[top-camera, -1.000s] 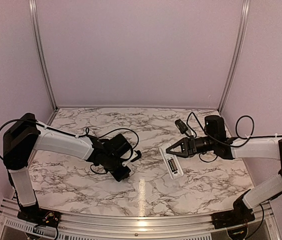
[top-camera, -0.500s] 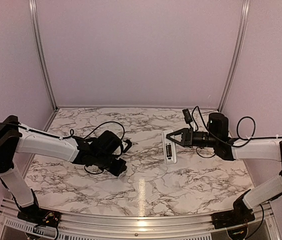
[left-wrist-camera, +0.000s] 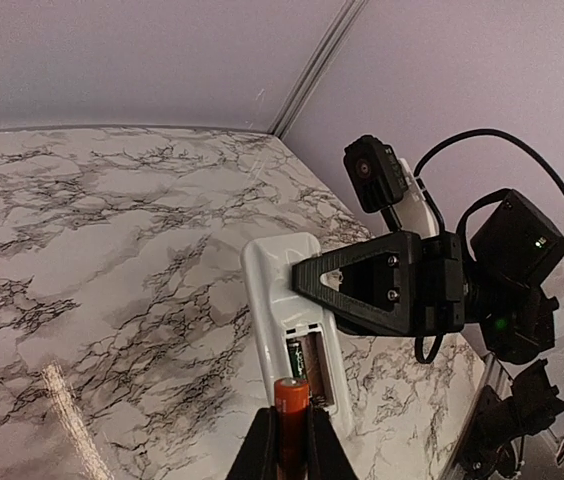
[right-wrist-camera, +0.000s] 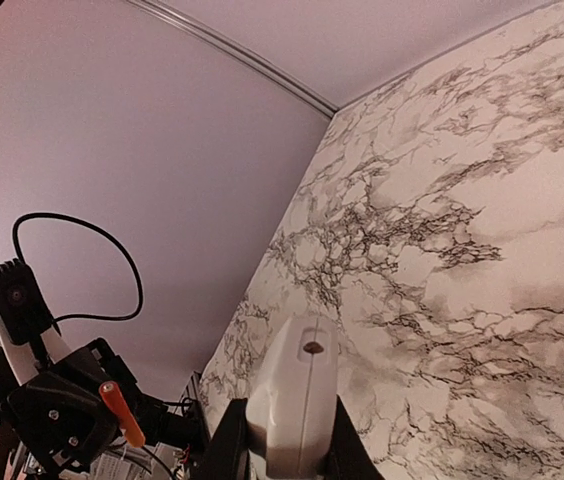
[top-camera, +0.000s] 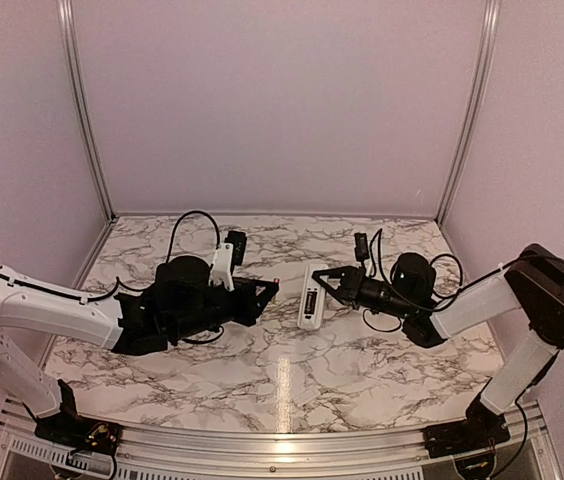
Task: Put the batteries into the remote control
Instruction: Pick up the battery from the center of the board, then place the battery at the center of the board.
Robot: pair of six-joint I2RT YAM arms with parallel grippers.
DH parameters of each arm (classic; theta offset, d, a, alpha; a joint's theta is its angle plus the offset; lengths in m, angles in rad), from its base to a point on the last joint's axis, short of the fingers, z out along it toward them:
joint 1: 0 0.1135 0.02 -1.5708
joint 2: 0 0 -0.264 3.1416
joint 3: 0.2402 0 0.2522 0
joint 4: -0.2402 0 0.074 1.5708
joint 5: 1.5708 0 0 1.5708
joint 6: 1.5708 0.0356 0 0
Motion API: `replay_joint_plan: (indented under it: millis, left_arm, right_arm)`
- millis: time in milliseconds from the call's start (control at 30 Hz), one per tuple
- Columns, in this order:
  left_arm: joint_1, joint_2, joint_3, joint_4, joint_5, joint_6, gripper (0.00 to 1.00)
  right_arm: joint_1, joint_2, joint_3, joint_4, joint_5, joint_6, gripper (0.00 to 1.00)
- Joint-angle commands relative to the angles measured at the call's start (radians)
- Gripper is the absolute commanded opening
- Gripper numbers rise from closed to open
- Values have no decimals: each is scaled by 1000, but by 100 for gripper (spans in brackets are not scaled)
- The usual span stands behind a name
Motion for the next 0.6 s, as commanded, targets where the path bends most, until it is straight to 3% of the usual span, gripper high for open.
replay_joint_plan:
  millis: [0,67,167,367,567]
  left_arm:
    - [-31,58,21,136,-46,15,0]
    - [-34,75,53,81,-34,42,0]
    - [-22,59,70,-30,-132,33,0]
    - [57,151,198,-481,-196,8,0]
    - [66,272,259,-710,-154,-19,0]
  right_arm:
    - [37,40,6,193,63,91,0]
    - [43,61,15,223,42,100,0]
    - [44,70,10,246,22,104,0]
    - [39,-21,3,87,42,6,0]
    - [30,-88,17,-33,54,-61,0]
